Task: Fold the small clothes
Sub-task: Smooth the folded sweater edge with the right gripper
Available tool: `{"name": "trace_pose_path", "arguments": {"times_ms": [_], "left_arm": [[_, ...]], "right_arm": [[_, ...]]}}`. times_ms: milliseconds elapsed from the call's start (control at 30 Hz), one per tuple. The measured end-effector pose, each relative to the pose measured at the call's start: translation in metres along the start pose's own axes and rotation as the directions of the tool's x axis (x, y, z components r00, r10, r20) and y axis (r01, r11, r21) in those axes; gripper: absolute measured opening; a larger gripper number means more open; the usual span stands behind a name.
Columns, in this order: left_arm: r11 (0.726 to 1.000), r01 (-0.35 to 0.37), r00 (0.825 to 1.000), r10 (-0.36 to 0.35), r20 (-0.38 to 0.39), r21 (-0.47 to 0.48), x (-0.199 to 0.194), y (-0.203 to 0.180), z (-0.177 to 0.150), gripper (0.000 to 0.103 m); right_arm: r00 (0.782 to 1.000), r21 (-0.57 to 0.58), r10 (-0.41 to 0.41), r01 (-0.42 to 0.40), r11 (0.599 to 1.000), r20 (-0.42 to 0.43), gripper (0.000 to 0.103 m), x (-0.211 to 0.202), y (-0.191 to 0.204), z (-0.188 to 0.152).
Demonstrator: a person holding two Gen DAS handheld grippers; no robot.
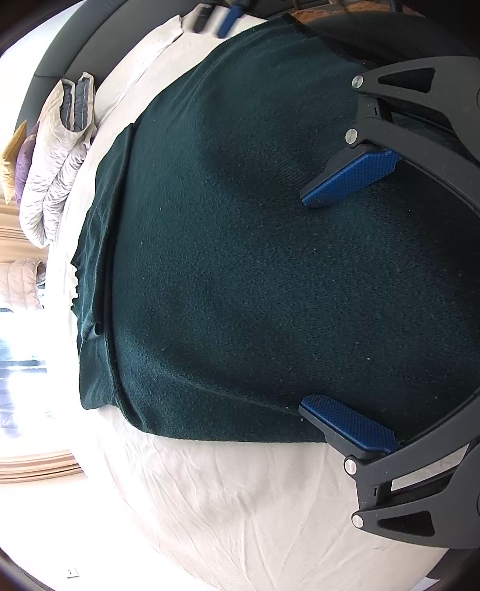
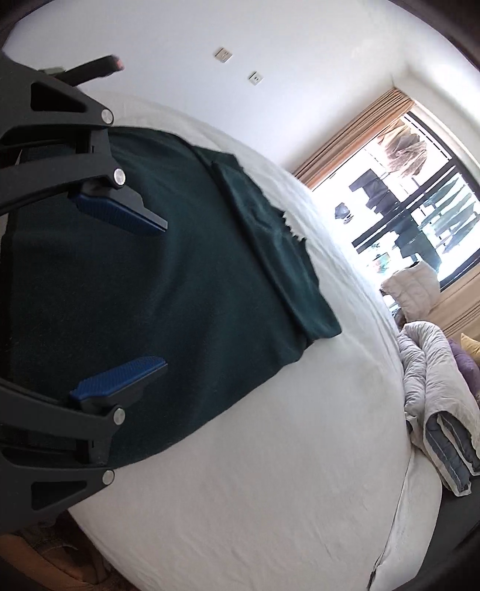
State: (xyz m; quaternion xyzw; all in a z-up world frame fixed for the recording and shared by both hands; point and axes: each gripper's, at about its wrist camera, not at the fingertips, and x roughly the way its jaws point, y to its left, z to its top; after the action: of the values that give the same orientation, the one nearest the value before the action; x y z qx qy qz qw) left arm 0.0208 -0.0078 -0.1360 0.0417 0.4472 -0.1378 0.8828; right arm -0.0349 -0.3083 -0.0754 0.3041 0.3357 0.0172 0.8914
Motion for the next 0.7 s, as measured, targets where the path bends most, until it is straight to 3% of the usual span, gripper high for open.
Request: {"name": "trace_pose_path", "arguments": {"times_ms": [133, 300, 467, 567, 633, 700], "left_arm": [[1.000, 0.001, 1.000, -0.001, 0.002, 0.000, 0.000, 0.001, -0.001, 0.103], [1.000, 0.005, 1.000, -0.005, 0.016, 0.004, 0.001, 0.002, -0.003, 0.103], [1.000, 0.012, 1.000, -0.012, 0.025, 0.009, 0.001, 0.003, -0.006, 0.103], [1.000, 0.017, 1.000, -0.017, 0.026, 0.011, 0.002, 0.003, -0.006, 0.103], [1.000, 0.019, 0.999, -0.020, 0.026, 0.012, 0.002, 0.003, -0.005, 0.103], [1.000, 0.021, 0.999, -0.021, 0.027, 0.012, 0.003, 0.004, -0.005, 0.103]], "right_arm": [[0.993, 0.096, 0.116, -0.118, 0.988, 0.018, 0.072, 0.028, -0.002, 0.046], [0.978, 0.192, 0.199, -0.185, 0.964, -0.059, 0.074, 0.104, 0.000, 0.090], [0.973, 0.277, 0.206, -0.170, 0.946, -0.107, 0.075, 0.168, -0.009, 0.114], [0.985, 0.287, 0.122, -0.083, 0.954, -0.123, 0.074, 0.191, -0.028, 0.120], [0.984, 0.321, 0.152, -0.115, 0.940, -0.092, 0.065, 0.191, -0.045, 0.122], [0.984, 0.342, 0.164, -0.131, 0.930, -0.068, 0.063, 0.183, -0.056, 0.124]]}}
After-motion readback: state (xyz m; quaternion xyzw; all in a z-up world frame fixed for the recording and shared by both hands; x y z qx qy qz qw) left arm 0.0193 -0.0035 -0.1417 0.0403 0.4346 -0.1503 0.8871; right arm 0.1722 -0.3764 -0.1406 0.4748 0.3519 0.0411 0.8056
